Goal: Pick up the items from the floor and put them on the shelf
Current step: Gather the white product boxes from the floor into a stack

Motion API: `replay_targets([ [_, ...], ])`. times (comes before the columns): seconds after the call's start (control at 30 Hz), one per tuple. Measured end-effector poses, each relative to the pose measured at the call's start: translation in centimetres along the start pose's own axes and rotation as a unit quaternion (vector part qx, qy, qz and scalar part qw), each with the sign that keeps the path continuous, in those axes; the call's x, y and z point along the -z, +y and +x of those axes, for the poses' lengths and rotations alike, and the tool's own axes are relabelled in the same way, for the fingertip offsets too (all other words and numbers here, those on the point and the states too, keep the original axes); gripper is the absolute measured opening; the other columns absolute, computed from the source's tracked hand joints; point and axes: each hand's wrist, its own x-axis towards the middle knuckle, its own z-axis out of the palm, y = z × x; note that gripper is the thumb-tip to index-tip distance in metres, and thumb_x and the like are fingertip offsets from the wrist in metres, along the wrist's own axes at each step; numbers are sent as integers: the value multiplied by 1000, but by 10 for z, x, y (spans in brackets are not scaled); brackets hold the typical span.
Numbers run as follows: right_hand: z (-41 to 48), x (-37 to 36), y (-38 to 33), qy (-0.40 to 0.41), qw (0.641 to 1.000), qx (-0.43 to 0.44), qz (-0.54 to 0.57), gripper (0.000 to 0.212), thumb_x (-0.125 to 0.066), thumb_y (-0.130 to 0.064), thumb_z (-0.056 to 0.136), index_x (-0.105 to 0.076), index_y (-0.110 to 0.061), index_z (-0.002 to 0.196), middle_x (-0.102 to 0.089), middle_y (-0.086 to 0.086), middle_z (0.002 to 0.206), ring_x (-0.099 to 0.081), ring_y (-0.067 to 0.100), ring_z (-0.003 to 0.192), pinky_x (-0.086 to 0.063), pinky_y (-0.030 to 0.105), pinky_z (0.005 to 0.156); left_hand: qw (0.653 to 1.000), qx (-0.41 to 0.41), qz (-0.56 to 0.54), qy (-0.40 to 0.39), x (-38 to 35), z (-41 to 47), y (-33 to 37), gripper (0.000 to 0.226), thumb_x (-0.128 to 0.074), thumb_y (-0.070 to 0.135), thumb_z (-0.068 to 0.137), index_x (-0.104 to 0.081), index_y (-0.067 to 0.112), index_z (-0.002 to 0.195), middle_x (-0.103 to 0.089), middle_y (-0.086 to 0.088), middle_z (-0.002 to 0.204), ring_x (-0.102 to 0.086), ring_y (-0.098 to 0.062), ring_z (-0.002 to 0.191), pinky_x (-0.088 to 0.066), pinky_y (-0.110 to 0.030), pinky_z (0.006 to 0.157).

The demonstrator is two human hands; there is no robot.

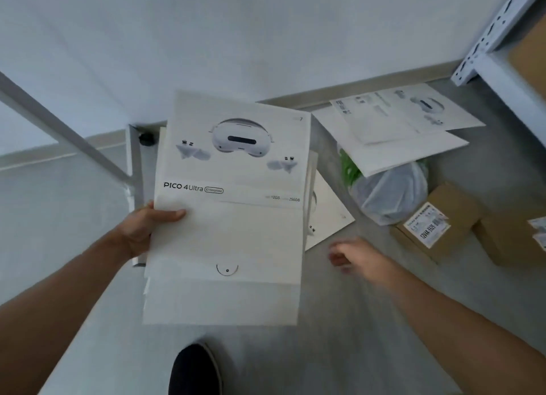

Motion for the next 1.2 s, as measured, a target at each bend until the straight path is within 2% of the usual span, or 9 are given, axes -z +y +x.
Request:
replay_targets([
  [0.17, 49, -63, -37, 171, 961, -87, 198, 30, -75, -28, 82, -63, -2, 91, -61, 10, 77, -65, 28, 74, -56, 40, 72, 999, -17, 9, 31, 45, 25, 33, 31, -71, 9, 70, -74, 6, 101, -76, -14, 97, -75, -28, 76, -61, -37, 62],
  [0.37, 85, -98, -62, 325, 932, -157, 39, 82, -84, -54, 52, -62, -3, 113, -61, 14, 115, -58, 30, 104, -52, 36, 87, 999, 6, 23, 48, 67, 63, 36, 30, -64, 2, 72, -73, 7, 100, -77, -11, 94, -75, -25, 74, -61, -36, 60],
  [0.47, 86, -109, -78, 344, 920, -158, 97, 66, -84, -34, 71, -58, 0, 120, -54, 20, 129, -54, 34, 114, -47, 40, 91, 999, 17, 25, 42, 76, 77, 30, 34, -64, 3, 73, -70, 5, 106, -76, -12, 96, -75, -26, 76, -61, -37, 62],
  [0.53, 87, -113, -78, 346, 921, -100, 150, 43, -74, -15, 79, -62, -1, 117, -66, 18, 119, -66, 35, 106, -50, 36, 78, 999, 24, 18, 38, 79, 83, 28, 31, -64, 2, 74, -72, 5, 104, -76, -13, 97, -75, -26, 77, -61, -37, 63],
  [0.73, 73, -96, -65, 307, 895, 14, 323, 48, -74, 5, 72, -56, -5, 116, -69, 11, 110, -64, 26, 85, -56, 34, 81, 999, 34, 13, 31, 88, 93, 23, 35, -64, 1, 74, -68, 2, 108, -77, -14, 93, -75, -26, 74, -62, -39, 64],
  [0.83, 54, -58, -53, 294, 875, 96, 373, 45, -72, 10, 75, -63, -10, 114, -71, 12, 114, -68, 28, 90, -57, 31, 69, 999, 42, 12, 22, 87, 92, 20, 34, -65, 2, 73, -68, 1, 107, -77, -15, 91, -75, -28, 73, -62, -40, 62],
  [0.97, 13, 4, -27, 299, 853, 170, 393, 31, -72, -7, 85, -68, -11, 115, -74, 10, 110, -69, 35, 106, -59, 44, 82, 998, 48, 22, 19, 76, 96, 10, 22, -60, -2, 84, -68, 1, 104, -77, -14, 85, -75, -28, 68, -61, -40, 58],
  [1.07, -21, 9, -6, 249, 898, 187, 311, 36, -59, 3, 93, -60, -15, 124, -71, 9, 116, -67, 32, 109, -57, 49, 88, 997, 65, 26, 19, 58, 100, -7, 18, -58, -2, 88, -67, 2, 103, -77, -11, 80, -74, -25, 64, -60, -37, 53],
  [1.2, -81, 37, 6, 326, 895, 222, 208, 36, -53, 6, 92, -62, -24, 111, -69, -6, 100, -66, 27, 101, -54, 40, 81, 996, 88, 11, -3, 42, 99, -18, 29, -64, 3, 81, -66, 2, 110, -77, -13, 92, -75, -25, 66, -61, -38, 55],
])
